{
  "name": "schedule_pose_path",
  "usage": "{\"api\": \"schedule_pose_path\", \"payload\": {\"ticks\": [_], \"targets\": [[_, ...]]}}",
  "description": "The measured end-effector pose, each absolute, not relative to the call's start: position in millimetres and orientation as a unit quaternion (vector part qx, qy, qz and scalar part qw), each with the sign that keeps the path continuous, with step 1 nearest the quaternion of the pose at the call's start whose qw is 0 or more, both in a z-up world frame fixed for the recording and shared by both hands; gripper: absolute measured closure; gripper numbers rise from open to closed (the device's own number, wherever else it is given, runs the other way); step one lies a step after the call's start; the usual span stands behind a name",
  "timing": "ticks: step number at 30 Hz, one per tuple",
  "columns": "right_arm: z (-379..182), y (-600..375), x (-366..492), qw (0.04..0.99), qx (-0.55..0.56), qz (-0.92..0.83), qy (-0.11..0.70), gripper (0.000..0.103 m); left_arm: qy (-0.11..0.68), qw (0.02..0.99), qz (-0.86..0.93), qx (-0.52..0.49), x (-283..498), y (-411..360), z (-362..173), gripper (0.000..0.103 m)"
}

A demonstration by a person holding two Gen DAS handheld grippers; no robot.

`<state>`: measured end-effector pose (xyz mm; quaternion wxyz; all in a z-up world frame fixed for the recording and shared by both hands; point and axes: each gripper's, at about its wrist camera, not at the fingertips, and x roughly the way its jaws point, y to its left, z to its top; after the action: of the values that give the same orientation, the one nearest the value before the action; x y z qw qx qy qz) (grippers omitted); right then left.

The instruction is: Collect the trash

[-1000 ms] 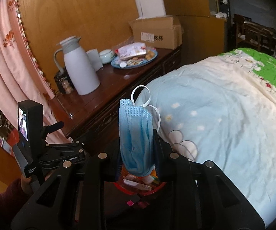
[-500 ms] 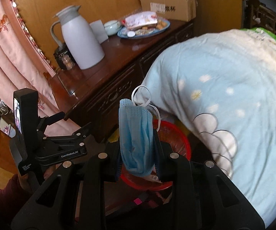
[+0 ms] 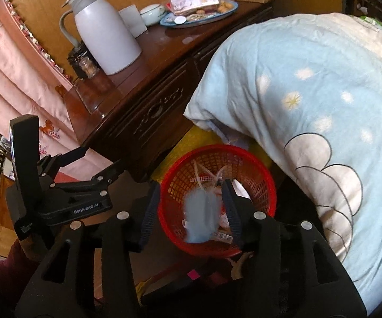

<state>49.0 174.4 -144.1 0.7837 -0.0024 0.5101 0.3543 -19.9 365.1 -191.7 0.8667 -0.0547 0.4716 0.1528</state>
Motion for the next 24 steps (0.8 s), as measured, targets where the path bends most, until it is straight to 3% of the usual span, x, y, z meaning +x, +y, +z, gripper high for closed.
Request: {"api": "schedule_pose_path", "payload": {"ticks": [5,15,24], "targets": [[-145.7,167.7,44.5,0.782,-0.007,0.346,0.519,0.052,0.475,0.868,0.141,-0.036,-22.9,351.6,-185.2,0.006],[-147.7,140.1,29.2,0.777,-0.018,0.316,0.544,0.035,0.499,0.86,0.111,0.006,-25.4,324.7,-173.8,0.006],[-139.7,120.6,15.4,0.787,-0.015,0.3,0.539,0.03,0.477,0.869,0.111,0.064,-36.3,301.9,-159.0,0.006]]}}
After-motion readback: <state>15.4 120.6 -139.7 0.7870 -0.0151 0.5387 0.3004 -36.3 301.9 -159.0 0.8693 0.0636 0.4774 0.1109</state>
